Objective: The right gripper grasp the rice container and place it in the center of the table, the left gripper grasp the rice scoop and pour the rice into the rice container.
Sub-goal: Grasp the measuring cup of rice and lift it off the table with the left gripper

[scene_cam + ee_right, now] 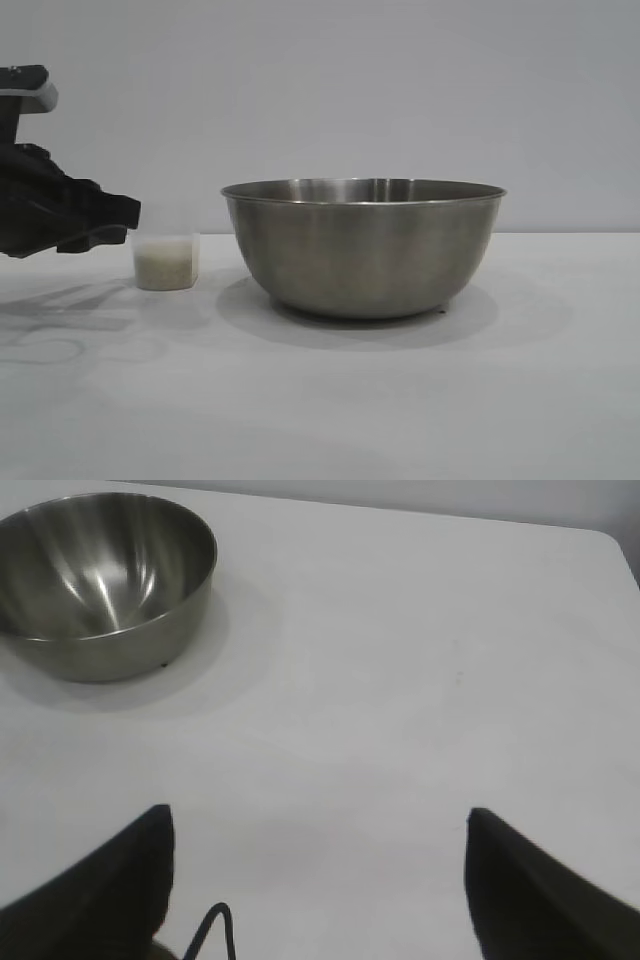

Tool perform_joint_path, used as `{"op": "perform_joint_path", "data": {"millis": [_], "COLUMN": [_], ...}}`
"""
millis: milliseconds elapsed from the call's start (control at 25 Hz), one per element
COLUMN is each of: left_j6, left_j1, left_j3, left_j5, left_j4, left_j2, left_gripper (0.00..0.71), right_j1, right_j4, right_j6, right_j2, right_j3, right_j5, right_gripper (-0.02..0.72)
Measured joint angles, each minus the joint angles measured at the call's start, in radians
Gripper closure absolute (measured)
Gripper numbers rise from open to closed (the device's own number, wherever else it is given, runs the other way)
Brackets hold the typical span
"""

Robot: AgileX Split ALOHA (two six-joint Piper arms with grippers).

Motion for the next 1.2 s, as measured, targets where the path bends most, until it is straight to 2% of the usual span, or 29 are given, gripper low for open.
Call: {"op": "perform_joint_path", "data": {"millis": [240, 1200], "left_j6": [0.011, 0.077], "left_j1": [0.000, 0.000], "left_j3": [-0.004, -0.160], "left_j5": [0.000, 0.000], "left_j4": [-0.014, -0.033], "left_j2": [0.000, 0.091], "left_gripper": [0.492, 0.492], "right_j1": [0.000, 0.000], "right_j4": [0.000, 0.000], "right_j6": [0.000, 0.000], "right_j2": [0.000, 0.000], "right_j3": [0.000, 0.000], "right_j5": [0.000, 0.000], "right_gripper": [0.137, 0.137]}}
